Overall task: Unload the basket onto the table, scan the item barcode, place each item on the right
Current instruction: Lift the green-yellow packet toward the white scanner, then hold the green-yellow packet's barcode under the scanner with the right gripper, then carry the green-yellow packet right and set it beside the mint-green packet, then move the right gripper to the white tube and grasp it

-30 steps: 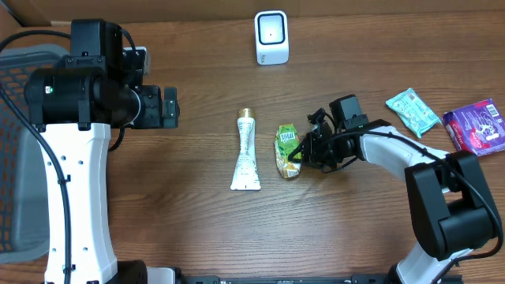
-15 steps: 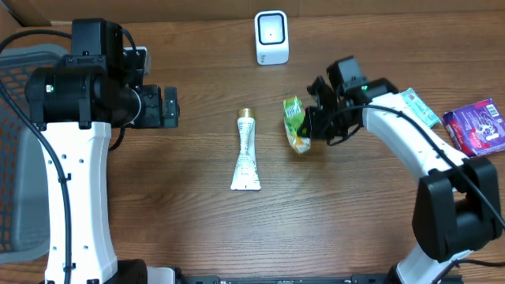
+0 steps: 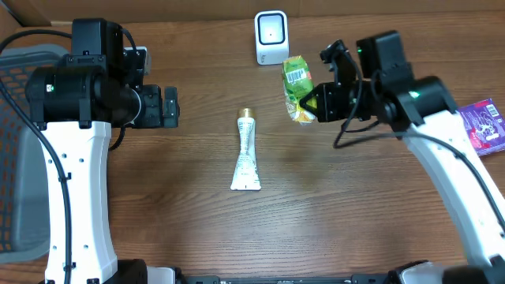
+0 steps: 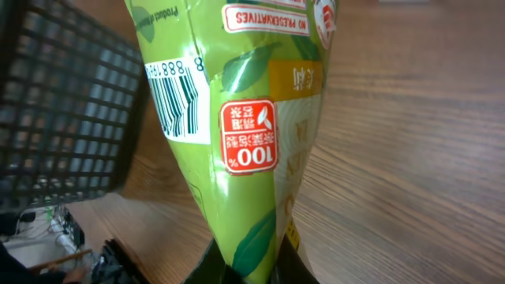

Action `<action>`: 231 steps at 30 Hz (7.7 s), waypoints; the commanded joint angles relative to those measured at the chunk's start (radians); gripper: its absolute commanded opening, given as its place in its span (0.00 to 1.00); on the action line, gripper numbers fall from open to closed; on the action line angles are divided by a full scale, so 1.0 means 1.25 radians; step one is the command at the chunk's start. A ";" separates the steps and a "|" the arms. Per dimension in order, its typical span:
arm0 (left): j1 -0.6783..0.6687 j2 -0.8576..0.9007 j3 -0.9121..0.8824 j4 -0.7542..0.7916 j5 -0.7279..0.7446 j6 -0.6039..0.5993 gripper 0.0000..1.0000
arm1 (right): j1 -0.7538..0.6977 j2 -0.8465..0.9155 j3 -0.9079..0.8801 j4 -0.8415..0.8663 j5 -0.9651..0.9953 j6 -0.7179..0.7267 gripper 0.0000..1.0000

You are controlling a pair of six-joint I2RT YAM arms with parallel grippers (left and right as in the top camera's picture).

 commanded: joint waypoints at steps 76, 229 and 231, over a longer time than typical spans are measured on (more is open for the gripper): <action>0.003 0.006 0.003 0.002 0.005 0.018 1.00 | 0.114 0.745 0.137 1.333 0.907 -1.237 0.04; 0.003 0.010 0.003 0.002 0.005 0.018 1.00 | 0.166 0.323 -0.124 0.247 0.056 0.190 0.93; 0.003 0.010 0.003 0.002 0.005 0.018 0.99 | 0.166 0.345 -0.132 0.280 0.022 0.183 0.93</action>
